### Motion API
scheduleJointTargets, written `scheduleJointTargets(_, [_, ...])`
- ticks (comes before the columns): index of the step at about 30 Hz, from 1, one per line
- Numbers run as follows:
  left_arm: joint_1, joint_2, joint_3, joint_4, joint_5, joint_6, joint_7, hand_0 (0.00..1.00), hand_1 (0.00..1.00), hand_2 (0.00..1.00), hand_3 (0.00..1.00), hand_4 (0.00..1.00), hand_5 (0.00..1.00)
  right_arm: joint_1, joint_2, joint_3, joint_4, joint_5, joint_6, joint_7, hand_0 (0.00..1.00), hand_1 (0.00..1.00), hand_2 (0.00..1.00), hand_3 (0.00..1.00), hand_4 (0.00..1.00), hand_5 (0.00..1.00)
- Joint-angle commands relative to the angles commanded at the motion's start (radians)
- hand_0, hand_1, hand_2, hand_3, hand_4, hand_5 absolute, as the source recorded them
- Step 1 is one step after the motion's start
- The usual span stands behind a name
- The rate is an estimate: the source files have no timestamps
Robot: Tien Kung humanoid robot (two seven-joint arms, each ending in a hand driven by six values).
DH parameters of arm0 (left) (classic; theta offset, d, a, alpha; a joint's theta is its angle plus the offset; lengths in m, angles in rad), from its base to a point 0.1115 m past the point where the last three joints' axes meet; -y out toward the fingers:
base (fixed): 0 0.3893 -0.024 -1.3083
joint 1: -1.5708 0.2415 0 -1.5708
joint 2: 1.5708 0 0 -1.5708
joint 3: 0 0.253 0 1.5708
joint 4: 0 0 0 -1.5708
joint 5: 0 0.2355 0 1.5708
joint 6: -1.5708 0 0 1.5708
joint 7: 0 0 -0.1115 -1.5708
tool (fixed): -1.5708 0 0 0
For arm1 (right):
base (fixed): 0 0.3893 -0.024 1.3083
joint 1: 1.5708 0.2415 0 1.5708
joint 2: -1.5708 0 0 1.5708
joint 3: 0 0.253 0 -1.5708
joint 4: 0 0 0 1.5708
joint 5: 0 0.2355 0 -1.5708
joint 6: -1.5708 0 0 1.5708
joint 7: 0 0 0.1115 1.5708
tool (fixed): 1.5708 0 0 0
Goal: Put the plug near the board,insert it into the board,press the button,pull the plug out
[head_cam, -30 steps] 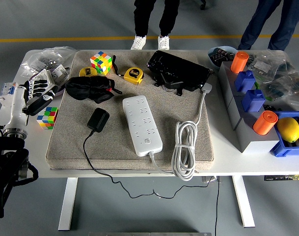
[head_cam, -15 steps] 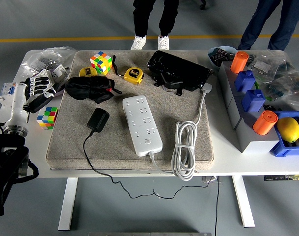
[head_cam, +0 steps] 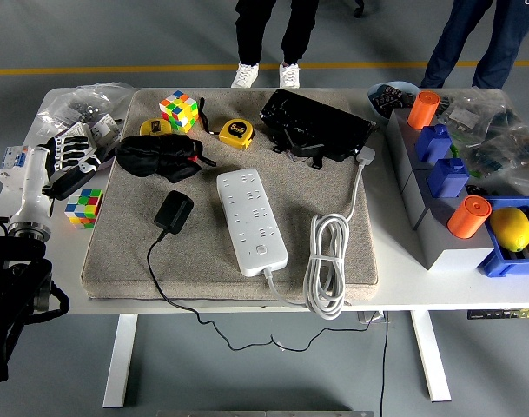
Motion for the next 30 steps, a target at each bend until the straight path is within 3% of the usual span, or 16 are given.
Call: scheduleJointTargets(30, [0.004, 0.005, 0.012, -0.005, 0.000, -0.001, 0.007, 0.632, 0.664, 0.674, 0.621, 0.830, 0.393, -0.002, -0.001, -0.009, 0.001, 0.001, 0.000, -0.004, 0.607, 0.621, 0.576, 0.542, 0.730, 0.268])
